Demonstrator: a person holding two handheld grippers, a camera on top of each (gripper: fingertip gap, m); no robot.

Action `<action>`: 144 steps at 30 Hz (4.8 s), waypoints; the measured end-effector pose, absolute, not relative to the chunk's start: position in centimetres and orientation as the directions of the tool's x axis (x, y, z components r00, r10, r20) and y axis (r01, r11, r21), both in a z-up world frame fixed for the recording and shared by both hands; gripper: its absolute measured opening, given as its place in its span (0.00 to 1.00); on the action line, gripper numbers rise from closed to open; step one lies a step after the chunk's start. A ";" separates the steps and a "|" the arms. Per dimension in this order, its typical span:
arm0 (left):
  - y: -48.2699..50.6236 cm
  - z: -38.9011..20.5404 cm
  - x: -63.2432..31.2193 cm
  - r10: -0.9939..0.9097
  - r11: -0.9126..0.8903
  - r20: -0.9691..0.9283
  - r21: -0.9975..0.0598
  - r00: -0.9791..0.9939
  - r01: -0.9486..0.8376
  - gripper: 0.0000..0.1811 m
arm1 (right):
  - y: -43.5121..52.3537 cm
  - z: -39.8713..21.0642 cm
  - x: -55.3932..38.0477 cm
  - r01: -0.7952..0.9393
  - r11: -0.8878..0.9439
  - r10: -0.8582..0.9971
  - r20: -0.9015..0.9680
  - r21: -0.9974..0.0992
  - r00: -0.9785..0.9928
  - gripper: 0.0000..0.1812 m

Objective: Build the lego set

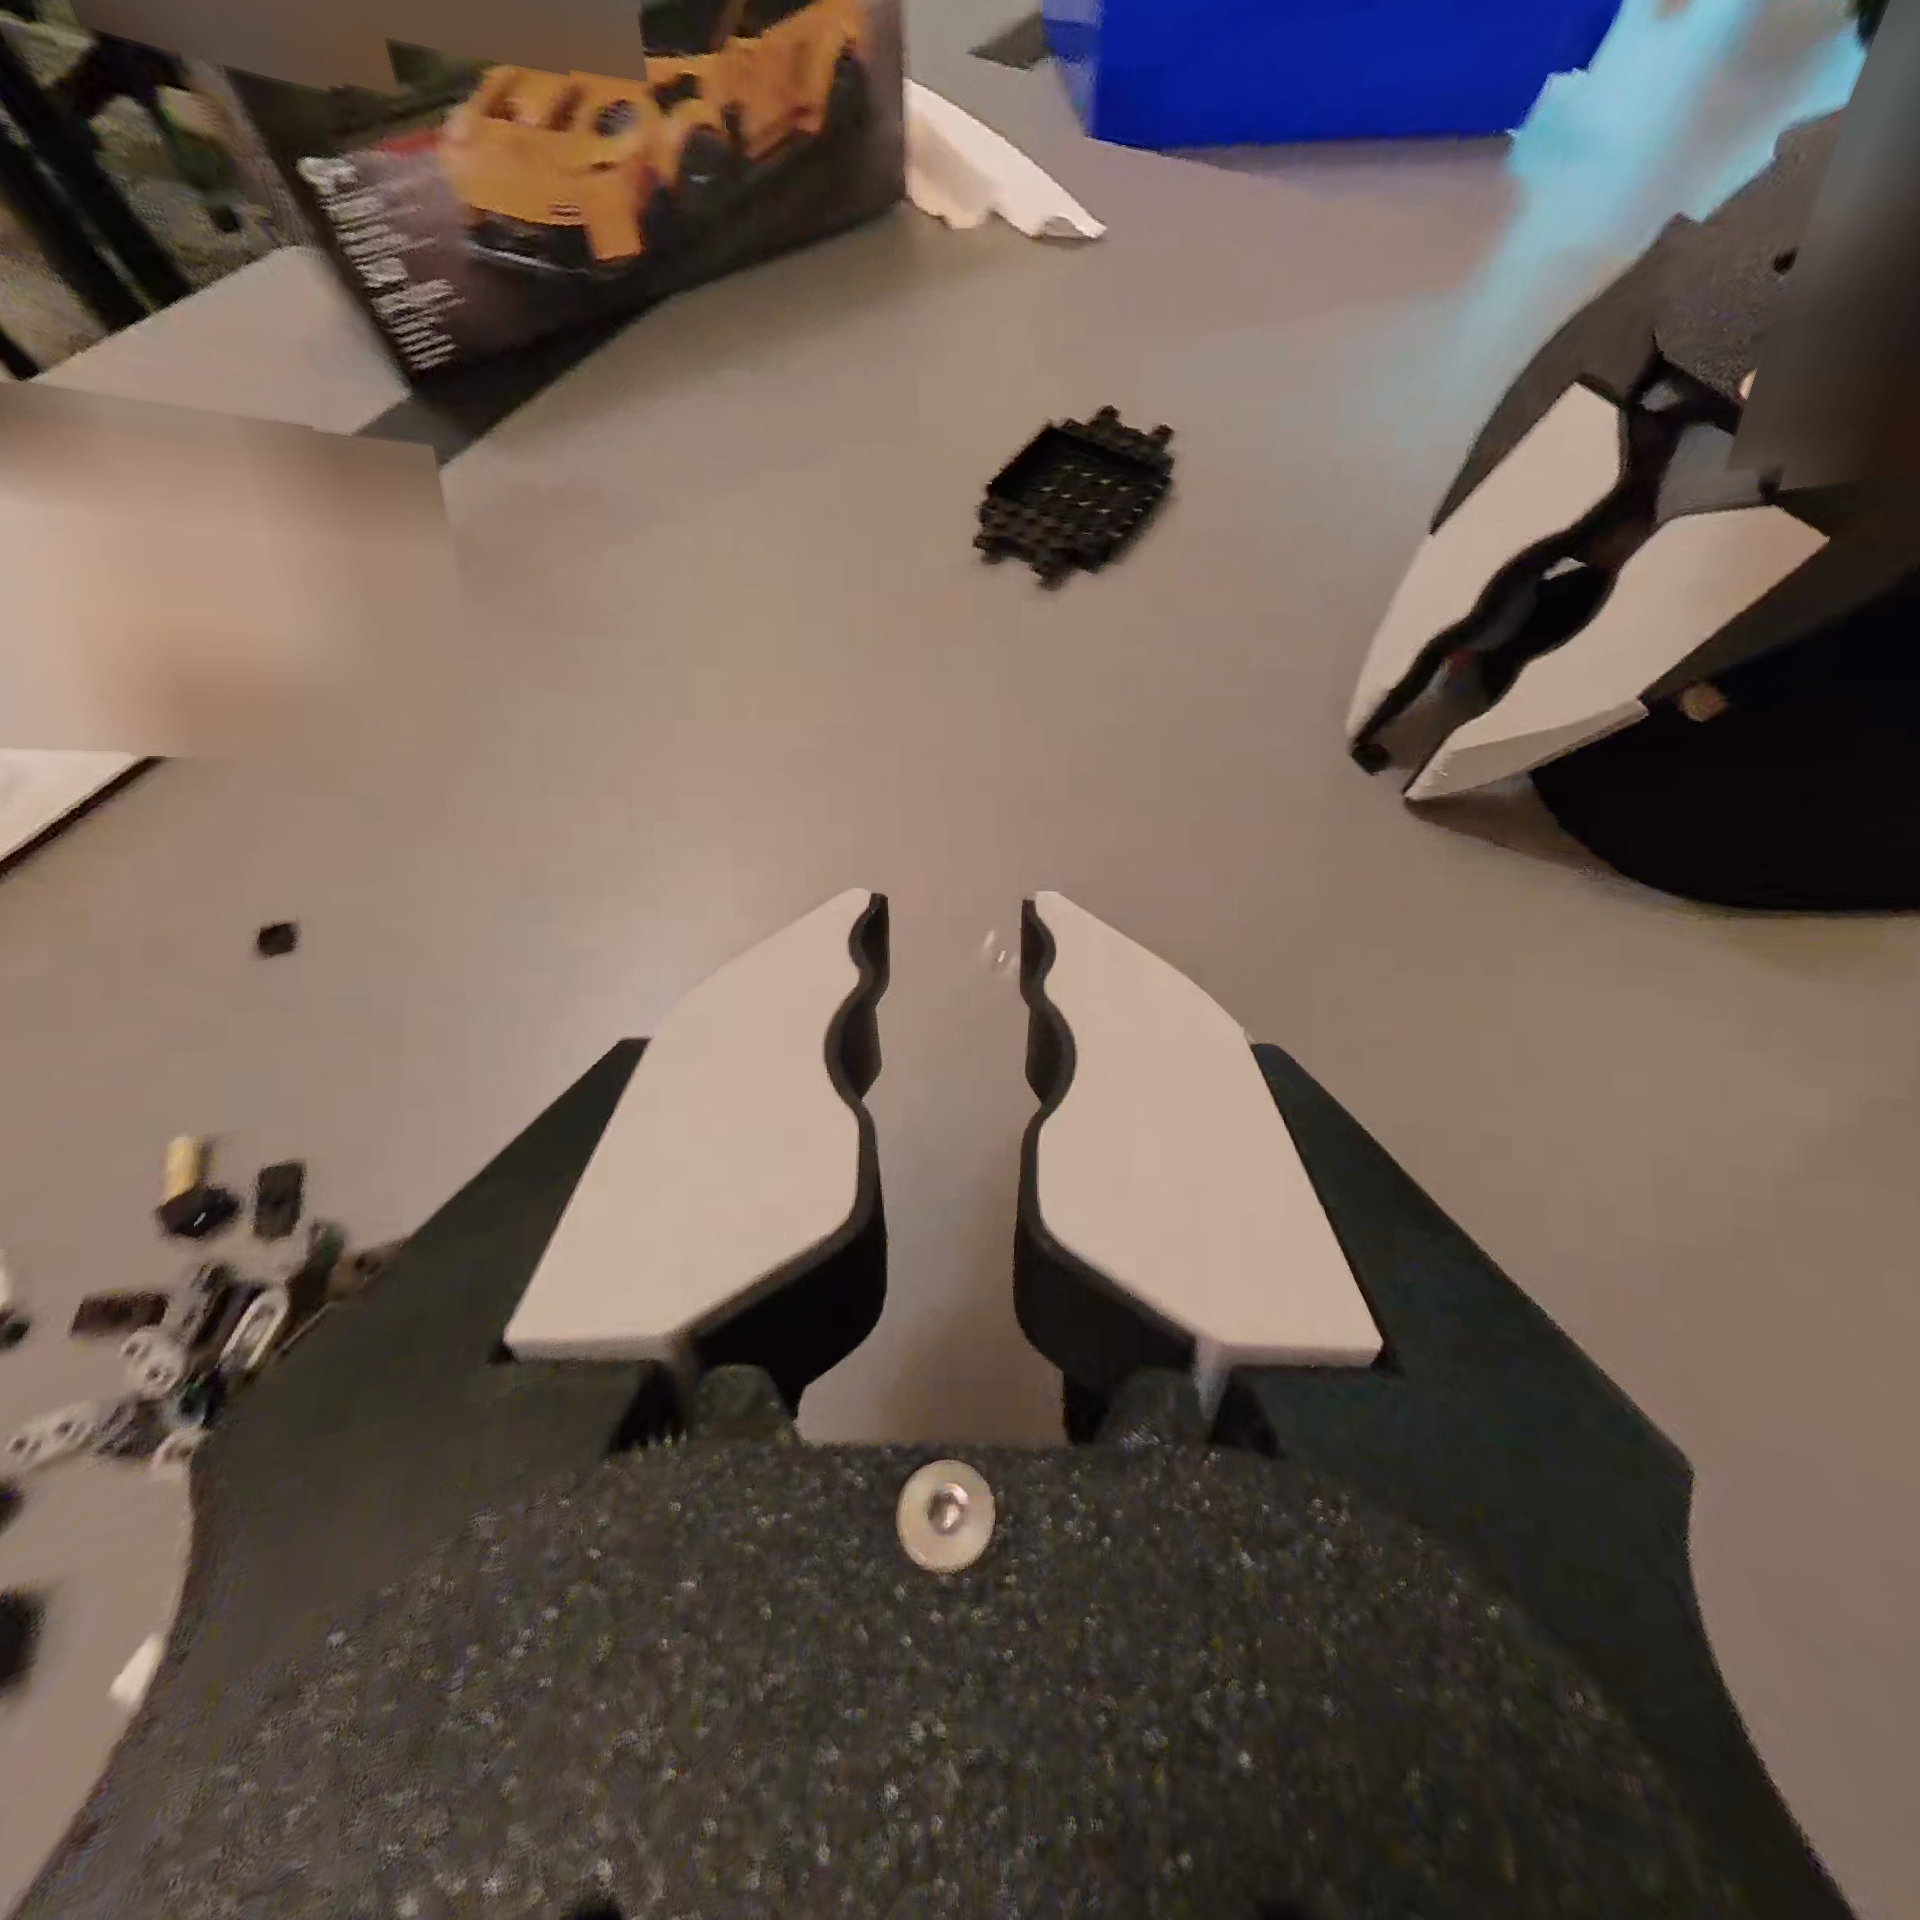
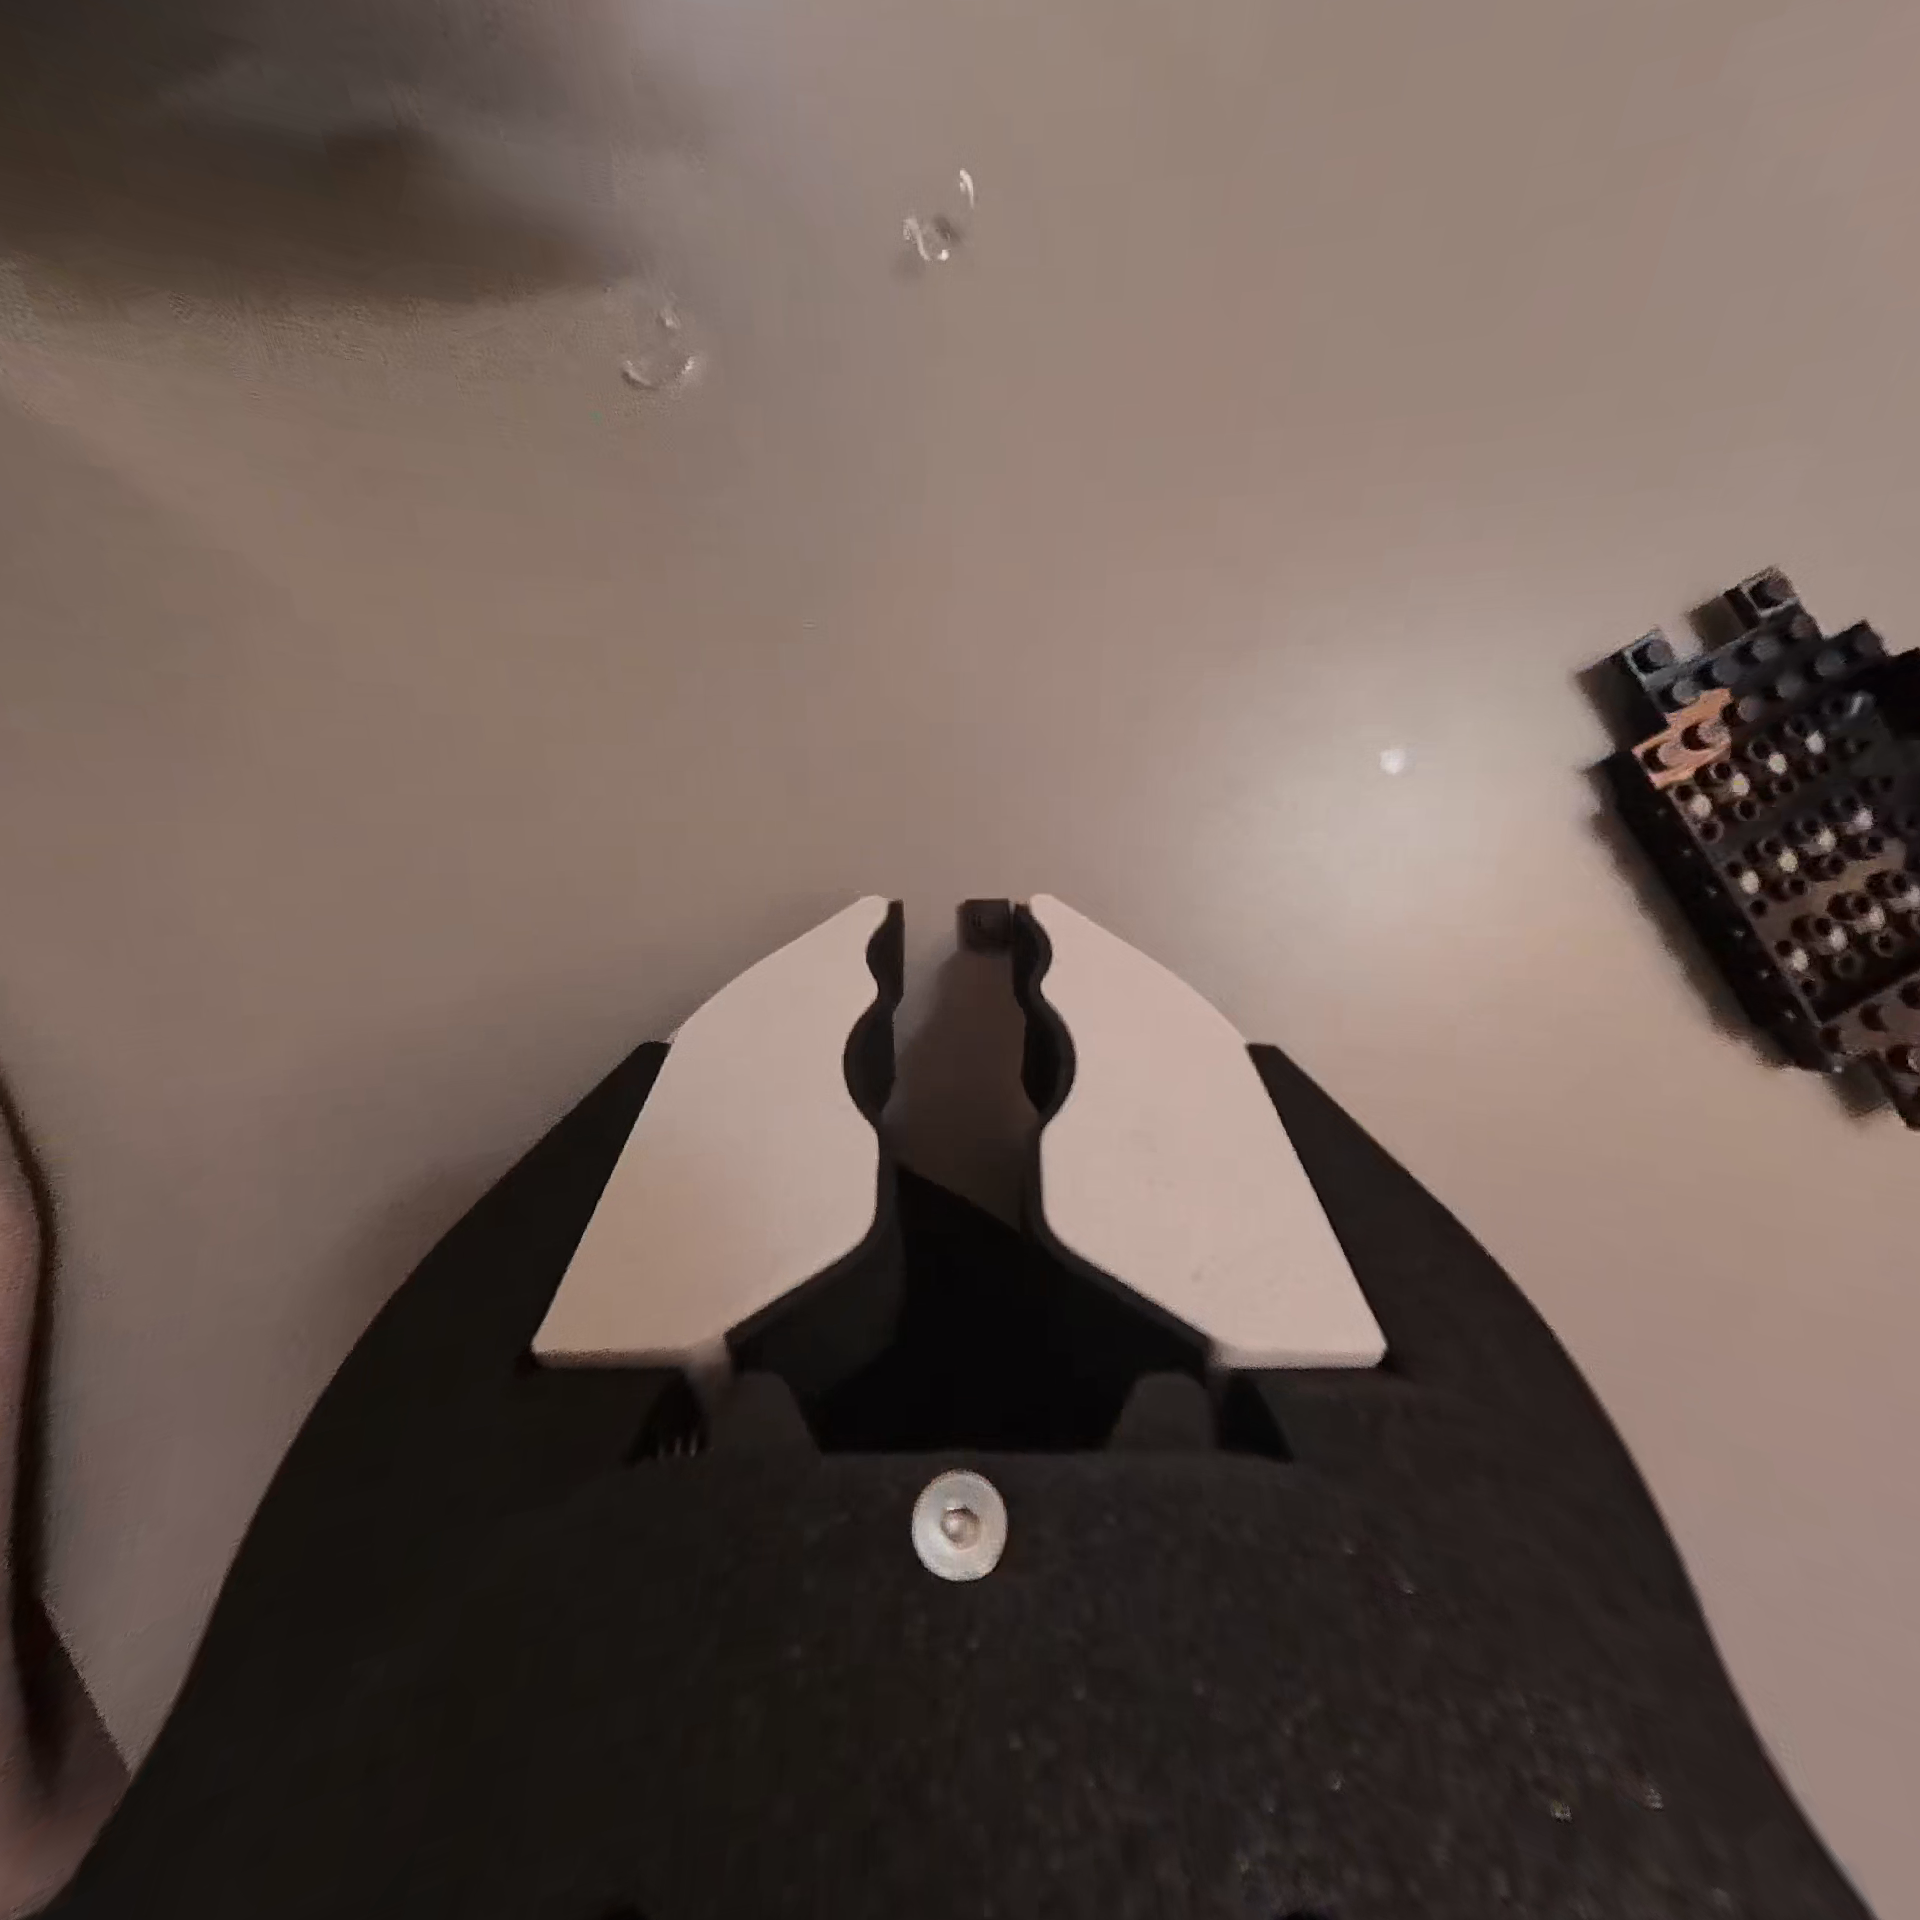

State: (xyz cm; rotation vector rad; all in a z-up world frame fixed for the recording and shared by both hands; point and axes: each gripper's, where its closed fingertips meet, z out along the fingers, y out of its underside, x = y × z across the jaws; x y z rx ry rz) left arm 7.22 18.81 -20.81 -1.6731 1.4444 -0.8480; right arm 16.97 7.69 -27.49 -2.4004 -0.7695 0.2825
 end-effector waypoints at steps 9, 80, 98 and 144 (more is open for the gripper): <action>19.6 -20.6 4.8 -0.980 -0.095 0.002 -0.884 0.201 -0.457 0.12 | 7.7 -27.7 17.1 0.434 -0.683 0.545 -0.013 -0.587 0.839 0.04; 29.2 -19.9 -3.1 -0.860 -0.119 -0.202 -0.813 0.469 -0.569 0.00 | 18.7 -19.6 11.3 0.111 -0.393 0.599 -0.163 -0.913 0.784 0.15; 23.9 -21.1 -1.6 -0.921 -0.033 -0.168 -0.865 0.350 -0.501 0.00 | 18.8 -27.3 9.4 0.596 -0.430 0.705 0.160 -0.678 0.690 0.07; 25.2 -15.8 -2.9 -0.830 0.025 -0.161 -0.967 0.534 -0.252 0.00 | 19.8 -25.8 17.8 0.410 -0.603 0.426 0.158 -0.685 0.891 0.00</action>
